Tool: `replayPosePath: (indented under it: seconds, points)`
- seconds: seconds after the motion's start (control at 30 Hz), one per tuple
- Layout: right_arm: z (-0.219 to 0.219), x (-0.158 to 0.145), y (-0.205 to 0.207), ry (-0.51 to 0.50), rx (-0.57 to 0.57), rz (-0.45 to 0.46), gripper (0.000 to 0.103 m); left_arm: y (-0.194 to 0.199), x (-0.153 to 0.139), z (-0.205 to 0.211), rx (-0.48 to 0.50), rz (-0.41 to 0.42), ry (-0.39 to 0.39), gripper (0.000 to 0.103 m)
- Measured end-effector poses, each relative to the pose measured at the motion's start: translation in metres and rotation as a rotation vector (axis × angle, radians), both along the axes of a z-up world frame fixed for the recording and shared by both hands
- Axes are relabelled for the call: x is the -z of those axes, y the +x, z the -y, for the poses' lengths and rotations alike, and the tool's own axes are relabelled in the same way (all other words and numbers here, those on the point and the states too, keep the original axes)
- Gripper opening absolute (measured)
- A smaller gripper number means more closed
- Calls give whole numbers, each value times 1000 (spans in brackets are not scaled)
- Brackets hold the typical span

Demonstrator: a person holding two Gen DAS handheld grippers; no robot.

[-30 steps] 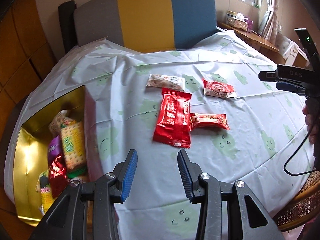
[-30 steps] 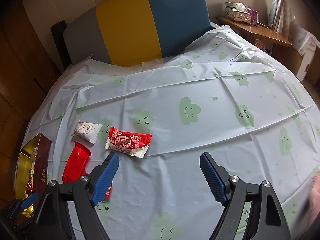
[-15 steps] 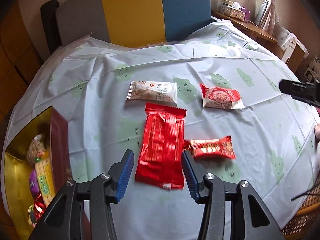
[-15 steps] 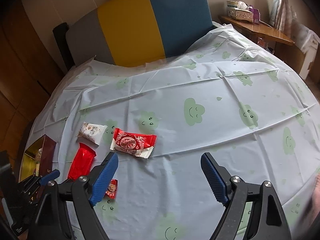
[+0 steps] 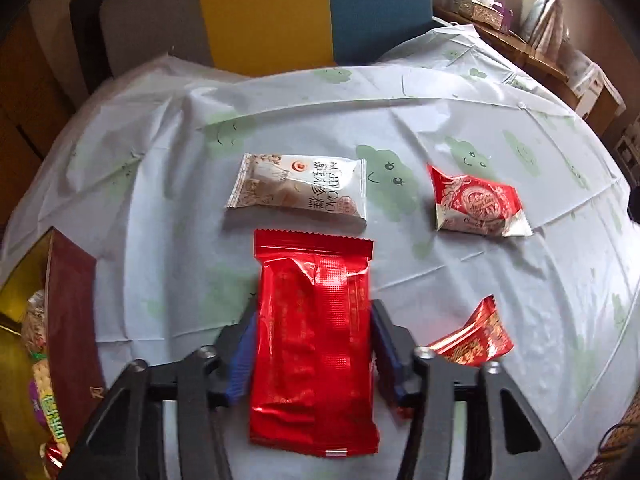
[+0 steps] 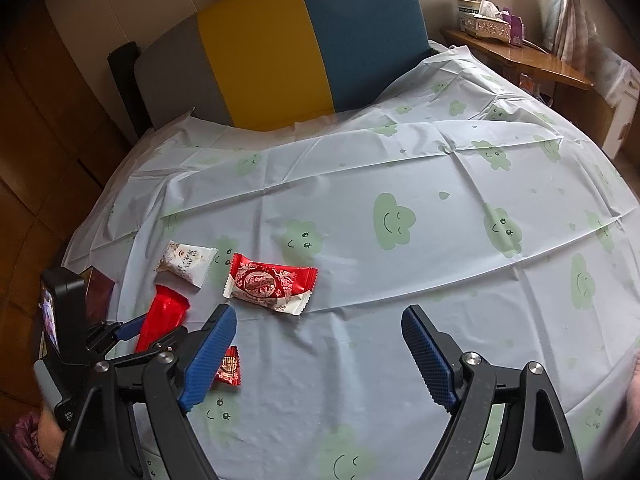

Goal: Organize snacks
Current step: 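Lift the large red packet with the left tool while the right tool approaches the small red packet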

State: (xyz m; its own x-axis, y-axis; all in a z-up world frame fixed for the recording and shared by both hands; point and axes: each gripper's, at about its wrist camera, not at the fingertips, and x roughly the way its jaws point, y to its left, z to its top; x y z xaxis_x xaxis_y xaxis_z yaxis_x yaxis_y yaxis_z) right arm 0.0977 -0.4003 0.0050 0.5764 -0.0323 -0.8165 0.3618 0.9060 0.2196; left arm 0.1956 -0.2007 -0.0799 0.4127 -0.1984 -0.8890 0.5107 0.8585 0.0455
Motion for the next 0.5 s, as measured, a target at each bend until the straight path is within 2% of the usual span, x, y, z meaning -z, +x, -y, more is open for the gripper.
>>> replayPosePath:
  seconds: [0.03,0.2,0.5]
  points:
    - [0,0,0,-3,0,0,85,-3,-1,-3,5,2,-9,40]
    - [-1,3,0,-16,1,-13,85,-21,-3,-18,-39,1,-23,40]
    - [-2,9,1,-37,-3,-45,85,-79,-6,-38,-54,40,-42,40]
